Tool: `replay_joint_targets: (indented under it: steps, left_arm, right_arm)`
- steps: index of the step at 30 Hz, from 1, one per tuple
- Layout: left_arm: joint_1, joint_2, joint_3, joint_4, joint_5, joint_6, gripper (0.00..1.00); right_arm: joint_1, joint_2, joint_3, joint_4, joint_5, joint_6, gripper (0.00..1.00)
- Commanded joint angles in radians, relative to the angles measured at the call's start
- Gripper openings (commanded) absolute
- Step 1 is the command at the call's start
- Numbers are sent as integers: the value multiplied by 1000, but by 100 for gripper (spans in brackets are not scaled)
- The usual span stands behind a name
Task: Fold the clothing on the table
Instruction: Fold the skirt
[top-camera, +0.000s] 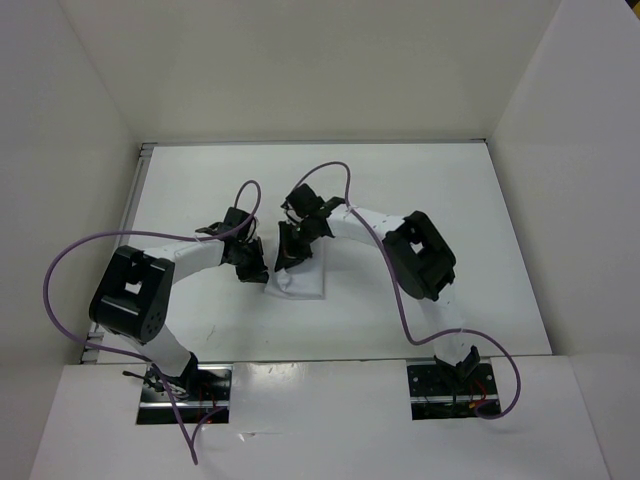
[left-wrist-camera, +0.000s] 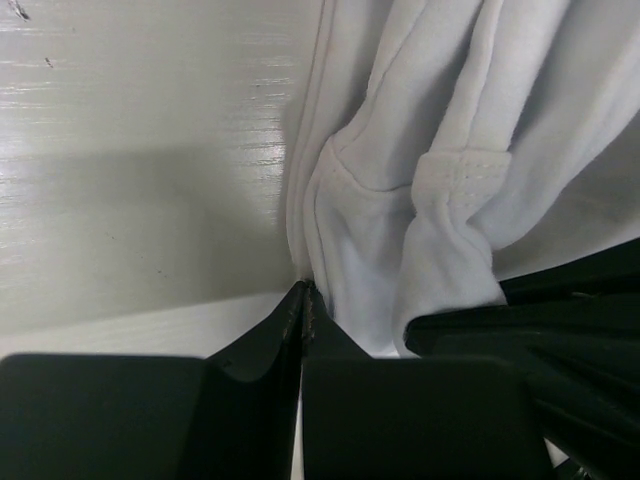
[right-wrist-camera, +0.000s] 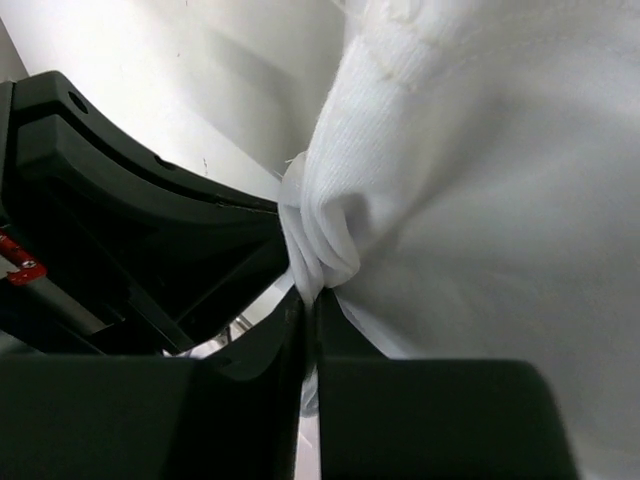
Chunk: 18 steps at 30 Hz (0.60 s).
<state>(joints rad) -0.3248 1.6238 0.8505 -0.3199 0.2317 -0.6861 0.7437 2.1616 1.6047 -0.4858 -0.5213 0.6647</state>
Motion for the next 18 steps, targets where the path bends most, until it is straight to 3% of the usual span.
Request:
replay_joint_targets:
  steps: [1,4,9,14,18]
  left_arm:
    - [-2,8,-10,24,15,-9,0]
    - [-2,8,-19,15,15,-9,0]
    - [-2,-59,33,-108,-80,31,0]
    - [41,-194,123,-232,-188,56,3]
    - [41,-304,202,-298,-128,91,4]
  right_arm:
    - [16,24,47,68,-77,3,11]
    - [16,14,37,146,-175,36,30]
    - [16,-98,26,197,-223,64,31]
    - [-16,-215,26,147,-152,52,31]
    - [-56,-285,-49,101,-42,18,23]
